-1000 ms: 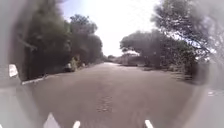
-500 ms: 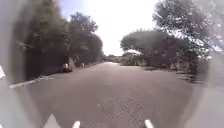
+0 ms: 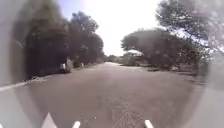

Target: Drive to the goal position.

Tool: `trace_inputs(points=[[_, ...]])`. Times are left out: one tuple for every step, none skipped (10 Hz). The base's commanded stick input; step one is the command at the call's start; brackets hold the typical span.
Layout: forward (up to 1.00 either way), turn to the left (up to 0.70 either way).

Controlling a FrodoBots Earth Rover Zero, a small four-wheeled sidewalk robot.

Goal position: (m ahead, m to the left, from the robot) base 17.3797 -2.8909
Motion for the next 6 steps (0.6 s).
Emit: trace_inputs(points=[[0.85, 0.00], [0.85, 0.00], [0.85, 0.00], [0.85, 0.00], [0.85, 0.00], [0.85, 0.00]])
